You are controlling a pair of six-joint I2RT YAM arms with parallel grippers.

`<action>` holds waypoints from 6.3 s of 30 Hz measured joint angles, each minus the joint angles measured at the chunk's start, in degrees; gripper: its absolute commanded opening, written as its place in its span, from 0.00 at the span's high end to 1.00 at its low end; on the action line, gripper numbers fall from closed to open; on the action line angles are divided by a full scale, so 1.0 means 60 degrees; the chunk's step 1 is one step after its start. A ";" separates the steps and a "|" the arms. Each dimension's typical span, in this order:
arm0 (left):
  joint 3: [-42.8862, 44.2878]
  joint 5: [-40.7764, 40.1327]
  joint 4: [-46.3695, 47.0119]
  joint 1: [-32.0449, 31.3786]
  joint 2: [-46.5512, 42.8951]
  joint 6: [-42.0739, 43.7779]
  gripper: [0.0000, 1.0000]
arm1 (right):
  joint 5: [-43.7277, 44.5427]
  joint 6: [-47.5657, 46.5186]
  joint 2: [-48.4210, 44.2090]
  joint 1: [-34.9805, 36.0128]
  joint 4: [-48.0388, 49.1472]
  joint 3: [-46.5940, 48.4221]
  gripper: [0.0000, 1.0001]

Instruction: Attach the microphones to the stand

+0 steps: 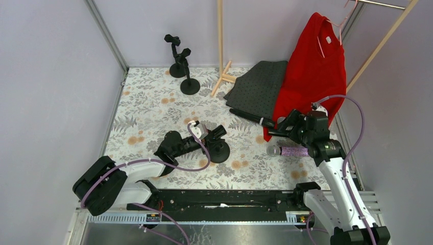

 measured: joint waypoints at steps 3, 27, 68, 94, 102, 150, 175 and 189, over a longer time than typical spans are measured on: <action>0.0000 0.0044 0.0022 -0.0004 0.0004 0.0040 1.00 | -0.0178 0.0149 0.0178 0.0004 0.0011 0.0000 0.02; 0.0000 -0.0047 0.0149 -0.0029 0.0106 0.0062 0.98 | 0.0539 0.2022 0.1985 0.0004 0.0444 -0.0466 0.09; -0.0018 -0.0546 -0.0127 -0.0102 -0.0029 0.0219 1.00 | 0.2750 0.8003 0.9296 0.2575 0.0841 0.4102 0.05; 0.0058 -0.0543 -0.0291 -0.0102 -0.0033 0.0339 1.00 | 0.3391 0.7133 1.0936 0.2579 0.1137 0.5005 0.67; 0.0062 -0.0546 -0.0302 -0.0102 -0.0033 0.0357 1.00 | 0.3351 0.5705 1.0426 0.2685 0.1763 0.4517 0.90; 0.0066 -0.0903 -0.0463 -0.0149 -0.0106 0.0444 0.99 | 0.0652 -0.2809 0.9056 0.4470 0.0987 0.2801 0.33; 0.0113 -0.0940 -0.0623 -0.0157 -0.0149 0.0535 0.98 | 0.1322 -0.2648 0.9453 0.4448 0.1956 0.3024 0.95; 0.0127 -0.0925 -0.0652 -0.0157 -0.0149 0.0543 0.67 | 0.1366 -0.2084 0.5563 0.4448 0.2441 0.1566 1.00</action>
